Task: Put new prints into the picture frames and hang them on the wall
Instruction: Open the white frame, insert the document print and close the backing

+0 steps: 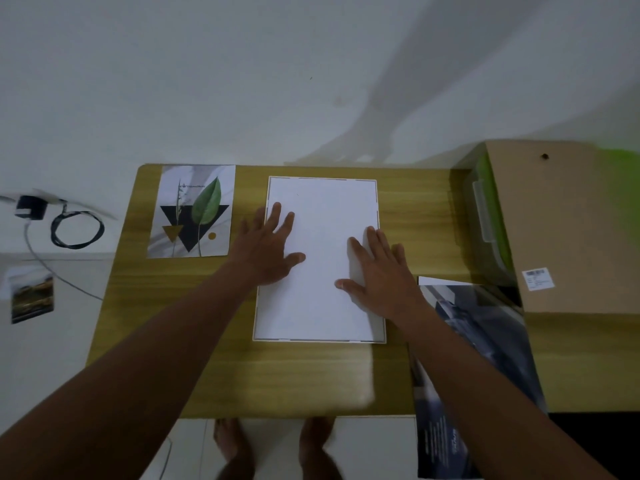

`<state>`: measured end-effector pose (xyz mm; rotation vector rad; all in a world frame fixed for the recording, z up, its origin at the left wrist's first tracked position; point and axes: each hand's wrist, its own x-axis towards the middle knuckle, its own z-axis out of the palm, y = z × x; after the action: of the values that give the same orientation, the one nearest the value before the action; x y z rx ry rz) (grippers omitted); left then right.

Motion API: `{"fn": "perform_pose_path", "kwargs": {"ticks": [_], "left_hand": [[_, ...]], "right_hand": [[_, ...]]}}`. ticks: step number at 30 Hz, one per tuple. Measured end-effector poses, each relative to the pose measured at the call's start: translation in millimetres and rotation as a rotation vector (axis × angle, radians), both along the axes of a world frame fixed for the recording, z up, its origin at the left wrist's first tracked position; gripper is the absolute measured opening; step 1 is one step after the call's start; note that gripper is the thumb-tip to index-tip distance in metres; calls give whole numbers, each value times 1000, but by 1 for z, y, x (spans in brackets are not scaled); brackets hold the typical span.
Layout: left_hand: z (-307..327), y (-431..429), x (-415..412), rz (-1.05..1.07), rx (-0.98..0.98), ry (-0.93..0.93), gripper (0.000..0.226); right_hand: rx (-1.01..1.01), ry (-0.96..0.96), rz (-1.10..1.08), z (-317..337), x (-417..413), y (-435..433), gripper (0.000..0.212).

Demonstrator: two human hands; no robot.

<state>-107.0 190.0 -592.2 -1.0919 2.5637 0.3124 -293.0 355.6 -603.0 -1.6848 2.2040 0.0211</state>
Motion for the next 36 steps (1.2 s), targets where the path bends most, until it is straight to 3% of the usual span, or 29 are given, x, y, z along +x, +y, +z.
{"fn": "perform_pose_path", "kwargs": {"ticks": [6, 11, 27, 36], "left_hand": [[3, 12, 15, -64, 17, 116, 90], [-3, 22, 27, -75, 64, 110, 97], [-2, 27, 30, -58, 41, 121, 88], [-7, 31, 33, -64, 15, 119, 89]], "right_hand": [[34, -85, 13, 5, 0, 4, 94], [45, -74, 12, 6, 1, 8, 94], [22, -66, -8, 5, 6, 20, 82], [11, -164, -59, 6, 3, 18, 81]]}}
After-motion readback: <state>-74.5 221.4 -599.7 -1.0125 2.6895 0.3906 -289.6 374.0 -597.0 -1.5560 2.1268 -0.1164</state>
